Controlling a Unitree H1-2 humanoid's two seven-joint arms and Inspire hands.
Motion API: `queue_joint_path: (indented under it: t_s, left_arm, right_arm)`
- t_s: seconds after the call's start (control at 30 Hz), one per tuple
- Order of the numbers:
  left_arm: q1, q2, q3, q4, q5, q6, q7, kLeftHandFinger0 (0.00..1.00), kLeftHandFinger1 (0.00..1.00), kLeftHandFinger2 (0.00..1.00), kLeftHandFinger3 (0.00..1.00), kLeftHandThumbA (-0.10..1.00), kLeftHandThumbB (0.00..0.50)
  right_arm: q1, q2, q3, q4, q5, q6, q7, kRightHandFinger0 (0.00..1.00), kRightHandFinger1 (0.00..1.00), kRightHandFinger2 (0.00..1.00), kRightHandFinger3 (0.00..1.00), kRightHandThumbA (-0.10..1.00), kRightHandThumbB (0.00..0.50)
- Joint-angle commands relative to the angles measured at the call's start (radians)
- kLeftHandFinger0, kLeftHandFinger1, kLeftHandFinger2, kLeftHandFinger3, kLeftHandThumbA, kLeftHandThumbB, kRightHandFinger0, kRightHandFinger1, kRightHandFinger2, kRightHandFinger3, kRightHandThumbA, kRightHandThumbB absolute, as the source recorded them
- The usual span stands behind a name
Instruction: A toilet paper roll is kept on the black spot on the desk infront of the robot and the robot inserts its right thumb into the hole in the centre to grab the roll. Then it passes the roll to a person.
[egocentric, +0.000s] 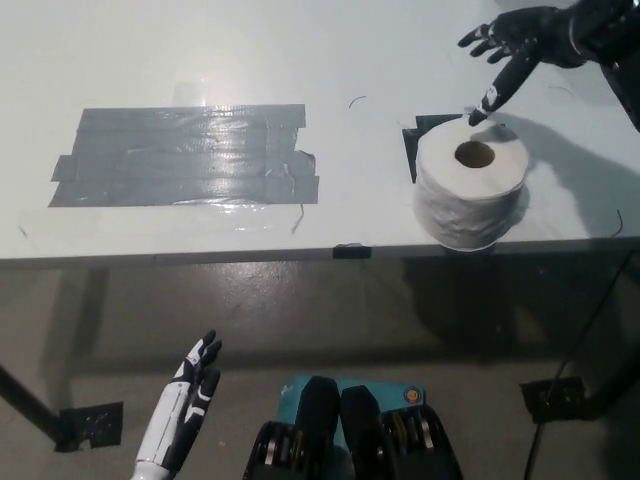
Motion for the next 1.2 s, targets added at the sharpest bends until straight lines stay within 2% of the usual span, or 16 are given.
queue_joint_path:
  t_s: [0.0, 0.07, 0.2, 0.33, 0.43, 0.5, 0.53, 0.63, 0.7, 0.73, 0.8, 0.83, 0.93, 1.0, 1.17]
  left_arm:
    - [-0.01, 0.015, -0.006, -0.033, 0.031, -0.021, 0.002, 1.0, 1.0, 1.0, 1.0, 1.0, 0.164]
    - [-0.011, 0.015, -0.01, -0.033, 0.035, -0.016, 0.001, 1.0, 1.0, 1.0, 1.0, 1.0, 0.163]
    - [-0.014, 0.015, -0.011, -0.034, 0.034, -0.012, -0.002, 1.0, 1.0, 1.0, 1.0, 1.0, 0.159]
    - [-0.016, 0.018, -0.01, -0.028, 0.034, -0.022, -0.003, 1.0, 1.0, 1.0, 1.0, 1.0, 0.165]
    - [-0.016, 0.017, -0.01, -0.028, 0.036, -0.024, 0.0, 1.0, 1.0, 1.0, 1.0, 1.0, 0.165]
    - [-0.014, 0.015, -0.011, -0.023, 0.038, -0.028, 0.003, 1.0, 1.0, 1.0, 1.0, 1.0, 0.16]
    - [-0.014, 0.016, -0.011, -0.022, 0.037, -0.03, 0.002, 1.0, 1.0, 1.0, 1.0, 1.0, 0.163]
    - [-0.011, 0.017, -0.011, -0.022, 0.032, -0.027, -0.002, 1.0, 1.0, 1.0, 1.0, 1.0, 0.169]
    - [-0.013, 0.018, -0.011, -0.021, 0.035, -0.028, 0.0, 1.0, 1.0, 1.0, 1.0, 1.0, 0.157]
    - [-0.017, 0.019, -0.011, -0.018, 0.036, -0.028, -0.001, 1.0, 1.0, 1.0, 1.0, 1.0, 0.155]
    - [-0.02, 0.02, -0.011, -0.013, 0.033, -0.035, -0.002, 1.0, 1.0, 1.0, 1.0, 1.0, 0.152]
    - [-0.023, 0.018, -0.012, -0.012, 0.033, -0.031, -0.003, 1.0, 1.0, 1.0, 1.0, 1.0, 0.145]
    - [-0.025, 0.016, -0.011, -0.014, 0.035, -0.025, -0.001, 1.0, 1.0, 1.0, 1.0, 1.0, 0.152]
    - [-0.027, 0.017, -0.01, -0.017, 0.031, -0.018, -0.005, 1.0, 1.0, 1.0, 1.0, 1.0, 0.147]
    - [-0.028, 0.016, -0.01, -0.008, 0.029, -0.033, 0.0, 1.0, 1.0, 1.0, 1.0, 1.0, 0.146]
  right_arm:
    - [-0.081, 0.003, 0.022, 0.019, -0.077, -0.013, 0.055, 1.0, 1.0, 1.0, 1.0, 1.0, 0.398]
    - [-0.069, -0.003, 0.019, 0.002, -0.082, 0.006, 0.055, 1.0, 1.0, 1.0, 1.0, 1.0, 0.434]
    - [-0.054, -0.004, 0.001, 0.001, -0.084, 0.0, 0.058, 1.0, 1.0, 1.0, 1.0, 1.0, 0.442]
    - [-0.04, -0.005, -0.007, -0.003, -0.091, -0.018, 0.059, 1.0, 1.0, 1.0, 1.0, 1.0, 0.435]
    - [-0.026, -0.012, -0.01, -0.014, -0.092, -0.067, 0.079, 1.0, 1.0, 1.0, 1.0, 1.0, 0.388]
    - [-0.021, -0.011, -0.012, 0.004, -0.094, -0.09, 0.097, 1.0, 1.0, 1.0, 1.0, 1.0, 0.39]
    - [-0.02, -0.009, -0.011, 0.007, -0.098, -0.087, 0.095, 1.0, 1.0, 1.0, 1.0, 1.0, 0.407]
    - [0.004, -0.01, -0.022, -0.018, -0.104, -0.057, 0.069, 1.0, 1.0, 1.0, 1.0, 1.0, 0.407]
    - [0.012, -0.006, -0.02, -0.029, -0.125, -0.03, 0.027, 1.0, 1.0, 1.0, 1.0, 1.0, 0.431]
    - [0.017, -0.006, -0.023, -0.03, -0.13, -0.028, 0.013, 1.0, 1.0, 1.0, 1.0, 1.0, 0.412]
    - [0.018, 0.0, -0.018, -0.018, -0.139, -0.032, 0.015, 1.0, 1.0, 1.0, 1.0, 1.0, 0.403]
    - [0.018, 0.002, -0.023, -0.006, -0.133, -0.054, 0.025, 1.0, 1.0, 1.0, 1.0, 1.0, 0.377]
    - [0.02, 0.013, -0.038, 0.013, -0.127, -0.049, 0.021, 1.0, 1.0, 1.0, 1.0, 1.0, 0.393]
    - [0.022, 0.016, -0.047, 0.022, -0.125, -0.071, 0.027, 1.0, 1.0, 1.0, 1.0, 1.0, 0.354]
    - [0.024, 0.03, -0.073, 0.05, -0.116, -0.122, 0.013, 1.0, 1.0, 1.0, 1.0, 1.0, 0.334]
